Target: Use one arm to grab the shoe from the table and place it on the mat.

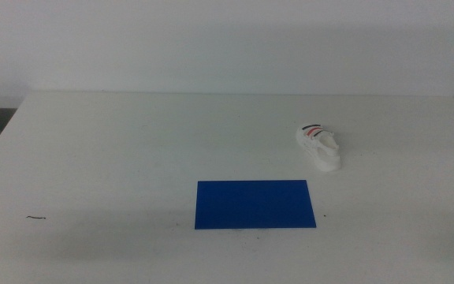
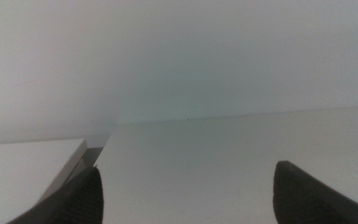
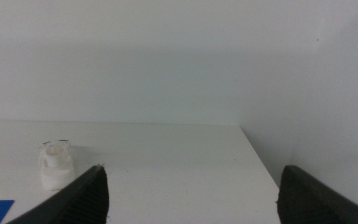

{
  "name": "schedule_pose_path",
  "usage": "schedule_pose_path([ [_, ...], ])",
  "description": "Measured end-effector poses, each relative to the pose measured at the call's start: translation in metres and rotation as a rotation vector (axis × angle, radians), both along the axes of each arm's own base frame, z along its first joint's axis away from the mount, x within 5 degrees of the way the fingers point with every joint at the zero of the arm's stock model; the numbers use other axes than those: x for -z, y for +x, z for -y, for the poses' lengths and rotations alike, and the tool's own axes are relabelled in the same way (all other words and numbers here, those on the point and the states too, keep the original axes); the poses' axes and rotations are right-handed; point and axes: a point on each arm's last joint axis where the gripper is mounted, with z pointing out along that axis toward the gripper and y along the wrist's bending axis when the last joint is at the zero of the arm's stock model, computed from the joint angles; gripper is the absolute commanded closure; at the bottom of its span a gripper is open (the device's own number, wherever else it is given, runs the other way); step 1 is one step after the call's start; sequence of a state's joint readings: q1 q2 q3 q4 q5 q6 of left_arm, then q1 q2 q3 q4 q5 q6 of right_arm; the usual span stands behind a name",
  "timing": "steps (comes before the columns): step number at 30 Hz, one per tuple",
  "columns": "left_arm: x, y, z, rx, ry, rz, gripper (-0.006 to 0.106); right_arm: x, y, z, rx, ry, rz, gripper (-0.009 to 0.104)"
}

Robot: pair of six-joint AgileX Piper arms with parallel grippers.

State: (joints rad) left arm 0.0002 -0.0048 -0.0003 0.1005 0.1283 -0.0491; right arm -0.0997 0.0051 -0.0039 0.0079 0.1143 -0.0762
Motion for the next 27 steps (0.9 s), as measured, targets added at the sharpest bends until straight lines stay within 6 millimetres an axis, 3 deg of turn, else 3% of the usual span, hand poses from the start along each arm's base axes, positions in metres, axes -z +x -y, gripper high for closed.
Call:
schedule_pose_path([
  [6, 0.000, 0.000, 0.000, 0.000, 0.000, 0.000, 0.007, -0.004, 0.000, 0.000, -0.001, 0.009, -0.056, 0.018],
  [9, 0.000, 0.000, 0.000, 0.000, 0.000, 0.000, 0.007, -0.031, 0.004, 0.000, -0.007, 0.016, -0.101, 0.018],
  [13, 0.000, 0.000, 0.000, 0.000, 0.000, 0.000, 0.007, -0.076, 0.026, -0.001, -0.047, 0.022, -0.181, 0.018],
  [17, 0.000, 0.000, 0.000, 0.000, 0.000, 0.000, 0.007, -0.113, 0.070, -0.009, -0.128, 0.036, -0.319, 0.018],
  [20, 0.000, 0.000, 0.000, 0.000, 0.000, 0.000, 0.007, -0.134, 0.115, -0.024, -0.208, 0.021, -0.440, 0.018],
  [24, 0.000, 0.000, 0.000, 0.000, 0.000, 0.000, 0.007, -0.146, 0.192, -0.053, -0.297, -0.013, -0.724, 0.018],
  [27, 0.000, 0.000, 0.000, 0.000, 0.000, 0.000, 0.007, -0.153, 0.246, -0.073, -0.331, -0.030, -0.825, 0.018],
])
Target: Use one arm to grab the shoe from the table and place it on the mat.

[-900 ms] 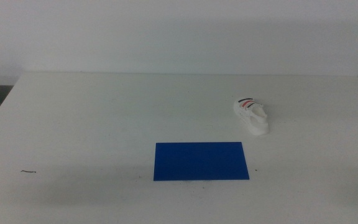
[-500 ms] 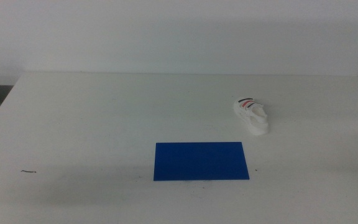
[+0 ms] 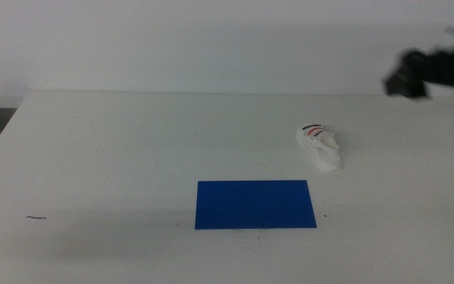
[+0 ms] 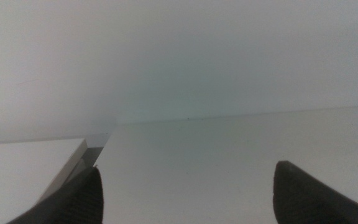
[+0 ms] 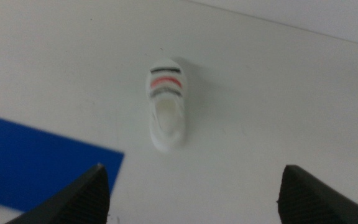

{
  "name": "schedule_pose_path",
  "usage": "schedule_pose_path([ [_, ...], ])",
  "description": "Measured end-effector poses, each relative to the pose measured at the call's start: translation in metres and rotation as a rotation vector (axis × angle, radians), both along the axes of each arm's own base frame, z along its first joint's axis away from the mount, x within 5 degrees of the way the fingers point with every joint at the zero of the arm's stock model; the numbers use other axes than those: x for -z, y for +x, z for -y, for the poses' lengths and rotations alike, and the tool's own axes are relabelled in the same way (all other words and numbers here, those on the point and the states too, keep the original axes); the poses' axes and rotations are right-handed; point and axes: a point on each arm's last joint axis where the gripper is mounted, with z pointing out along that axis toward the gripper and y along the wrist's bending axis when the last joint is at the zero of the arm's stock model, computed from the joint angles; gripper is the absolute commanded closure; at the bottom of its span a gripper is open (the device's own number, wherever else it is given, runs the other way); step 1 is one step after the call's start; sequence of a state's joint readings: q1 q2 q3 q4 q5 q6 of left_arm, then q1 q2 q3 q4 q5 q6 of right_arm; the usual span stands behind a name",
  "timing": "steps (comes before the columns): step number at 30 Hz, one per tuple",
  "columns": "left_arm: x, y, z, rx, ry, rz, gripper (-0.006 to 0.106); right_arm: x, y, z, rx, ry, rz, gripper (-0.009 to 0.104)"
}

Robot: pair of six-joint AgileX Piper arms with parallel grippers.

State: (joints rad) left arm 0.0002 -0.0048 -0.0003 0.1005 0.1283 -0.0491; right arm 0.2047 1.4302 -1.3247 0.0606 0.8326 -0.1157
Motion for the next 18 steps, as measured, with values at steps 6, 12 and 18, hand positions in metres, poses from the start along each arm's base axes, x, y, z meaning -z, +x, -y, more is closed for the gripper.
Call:
schedule_pose_path([
  [6, 0.000, 0.000, 0.000, 0.000, 0.000, 0.000, 0.007, 0.038, 0.083, -0.040, -0.065, -0.037, -0.150, 0.018],
  [12, 0.000, 0.000, 0.000, 0.000, 0.000, 0.000, 0.007, 0.096, 0.136, -0.069, -0.102, -0.080, -0.237, 0.018],
  [18, 0.000, 0.000, 0.000, 0.000, 0.000, 0.000, 0.007, 0.150, 0.158, -0.076, -0.106, -0.119, -0.293, 0.019],
])
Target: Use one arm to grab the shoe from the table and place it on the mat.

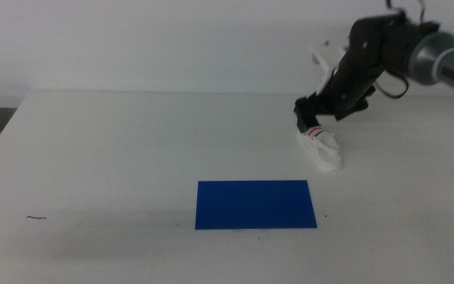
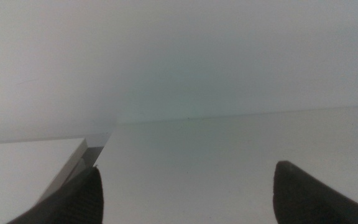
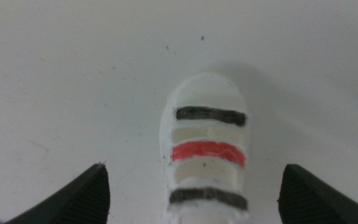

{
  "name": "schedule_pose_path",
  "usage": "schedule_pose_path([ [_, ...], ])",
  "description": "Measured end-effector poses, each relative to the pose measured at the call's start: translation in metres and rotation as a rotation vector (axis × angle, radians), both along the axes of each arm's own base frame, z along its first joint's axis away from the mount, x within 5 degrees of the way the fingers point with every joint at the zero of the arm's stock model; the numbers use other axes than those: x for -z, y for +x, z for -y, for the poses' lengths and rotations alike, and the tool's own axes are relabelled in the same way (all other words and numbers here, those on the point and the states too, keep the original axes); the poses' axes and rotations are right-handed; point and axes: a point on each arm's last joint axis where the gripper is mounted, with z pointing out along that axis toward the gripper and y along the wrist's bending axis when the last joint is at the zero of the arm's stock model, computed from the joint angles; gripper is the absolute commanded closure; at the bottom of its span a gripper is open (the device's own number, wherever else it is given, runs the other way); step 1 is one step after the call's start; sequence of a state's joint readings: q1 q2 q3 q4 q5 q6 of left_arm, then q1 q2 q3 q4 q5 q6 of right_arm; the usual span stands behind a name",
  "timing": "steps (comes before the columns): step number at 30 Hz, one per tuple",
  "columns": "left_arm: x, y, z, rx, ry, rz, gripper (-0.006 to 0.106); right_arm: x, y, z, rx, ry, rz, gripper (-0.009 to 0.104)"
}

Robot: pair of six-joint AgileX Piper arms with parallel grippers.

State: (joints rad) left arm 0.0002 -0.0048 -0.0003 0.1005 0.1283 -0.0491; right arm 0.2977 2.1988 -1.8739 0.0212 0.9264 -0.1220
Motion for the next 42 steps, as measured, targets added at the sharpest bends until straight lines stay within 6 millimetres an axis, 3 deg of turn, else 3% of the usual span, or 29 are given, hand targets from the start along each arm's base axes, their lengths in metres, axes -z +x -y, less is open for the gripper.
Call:
schedule_pose_path([
  [7, 0.000, 0.000, 0.000, 0.000, 0.000, 0.000, 0.007, 0.032, 0.006, -0.001, -0.002, -0.023, -0.048, 0.030],
  [14, 0.000, 0.000, 0.000, 0.000, 0.000, 0.000, 0.007, 0.042, 0.007, -0.002, -0.002, -0.029, -0.069, 0.076],
  [16, 0.000, 0.000, 0.000, 0.000, 0.000, 0.000, 0.007, 0.041, 0.006, -0.001, -0.003, -0.033, -0.082, 0.083],
  [18, 0.000, 0.000, 0.000, 0.000, 0.000, 0.000, 0.007, 0.034, 0.000, -0.005, -0.014, -0.041, -0.107, 0.083],
  [21, 0.000, 0.000, 0.000, 0.000, 0.000, 0.000, 0.007, 0.003, -0.016, -0.017, -0.054, -0.054, -0.099, 0.083],
  [24, 0.000, 0.000, 0.000, 0.000, 0.000, 0.000, 0.007, -0.029, -0.044, -0.042, -0.151, -0.054, -0.056, 0.083],
  [26, 0.000, 0.000, 0.000, 0.000, 0.000, 0.000, 0.007, -0.038, -0.067, -0.059, -0.246, -0.063, -0.033, 0.083],
  [28, 0.000, 0.000, 0.000, 0.000, 0.000, 0.000, 0.007, -0.037, -0.089, -0.076, -0.390, -0.096, -0.017, 0.083],
  [31, 0.000, 0.000, 0.000, 0.000, 0.000, 0.000, 0.007, -0.026, -0.107, -0.092, -0.623, -0.167, -0.004, 0.083],
  [36, 0.000, 0.000, 0.000, 0.000, 0.000, 0.000, 0.007, -0.005, -0.109, -0.100, -0.917, -0.262, 0.002, 0.083],
  [42, 0.000, 0.000, 0.000, 0.000, 0.000, 0.000, 0.007, 0.008, -0.108, -0.104, -1.091, -0.315, 0.013, 0.083],
])
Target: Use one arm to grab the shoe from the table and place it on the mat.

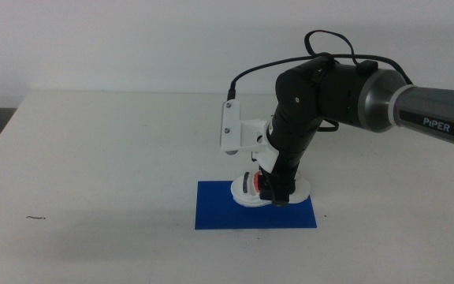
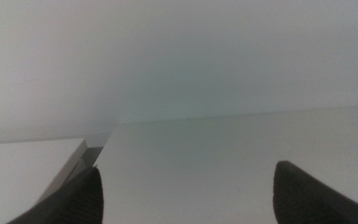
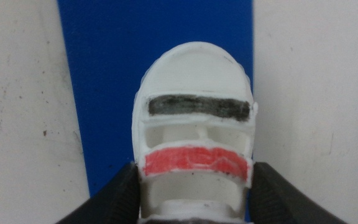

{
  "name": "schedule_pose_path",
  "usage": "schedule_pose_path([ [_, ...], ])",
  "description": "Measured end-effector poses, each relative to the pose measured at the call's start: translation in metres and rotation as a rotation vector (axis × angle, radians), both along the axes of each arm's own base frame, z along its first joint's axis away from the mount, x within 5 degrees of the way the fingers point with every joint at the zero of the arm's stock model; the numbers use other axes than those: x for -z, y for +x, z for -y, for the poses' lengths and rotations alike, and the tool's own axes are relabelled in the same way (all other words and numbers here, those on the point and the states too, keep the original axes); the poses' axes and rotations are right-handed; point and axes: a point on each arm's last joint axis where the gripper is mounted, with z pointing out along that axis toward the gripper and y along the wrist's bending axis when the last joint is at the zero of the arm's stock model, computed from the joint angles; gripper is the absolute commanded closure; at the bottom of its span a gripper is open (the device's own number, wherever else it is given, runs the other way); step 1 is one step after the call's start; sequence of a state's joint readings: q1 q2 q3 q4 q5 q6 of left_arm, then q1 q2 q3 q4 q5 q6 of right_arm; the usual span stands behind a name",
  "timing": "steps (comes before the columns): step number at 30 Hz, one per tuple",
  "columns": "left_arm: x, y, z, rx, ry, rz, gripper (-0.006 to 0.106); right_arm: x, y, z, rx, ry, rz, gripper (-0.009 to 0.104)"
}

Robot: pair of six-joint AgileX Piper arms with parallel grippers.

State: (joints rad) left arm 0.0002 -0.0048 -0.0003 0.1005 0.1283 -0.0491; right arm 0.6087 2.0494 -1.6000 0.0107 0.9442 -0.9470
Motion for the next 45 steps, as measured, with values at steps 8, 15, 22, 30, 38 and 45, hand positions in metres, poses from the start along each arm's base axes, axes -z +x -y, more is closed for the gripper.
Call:
schedule_pose_path([
  [8, 0.000, 0.000, 0.000, 0.000, 0.000, 0.000, 0.007, -0.001, -0.007, -0.016, -0.054, 0.066, 0.003, 0.083],
  [15, 0.000, 0.000, 0.000, 0.000, 0.000, 0.000, 0.007, 0.013, -0.007, -0.020, -0.058, 0.061, -0.027, 0.083],
  [22, 0.000, 0.000, 0.000, 0.000, 0.000, 0.000, 0.007, 0.020, -0.006, -0.020, -0.061, 0.046, -0.035, 0.076],
  [30, 0.000, 0.000, 0.000, 0.000, 0.000, 0.000, 0.007, 0.019, -0.005, -0.020, -0.063, 0.045, -0.022, 0.056],
  [38, 0.000, 0.000, 0.000, 0.000, 0.000, 0.000, 0.007, 0.002, -0.002, -0.014, -0.046, 0.104, 0.065, 0.027],
  [45, 0.000, 0.000, 0.000, 0.000, 0.000, 0.000, 0.007, -0.023, -0.027, 0.016, -0.004, 0.176, 0.160, 0.008],
])
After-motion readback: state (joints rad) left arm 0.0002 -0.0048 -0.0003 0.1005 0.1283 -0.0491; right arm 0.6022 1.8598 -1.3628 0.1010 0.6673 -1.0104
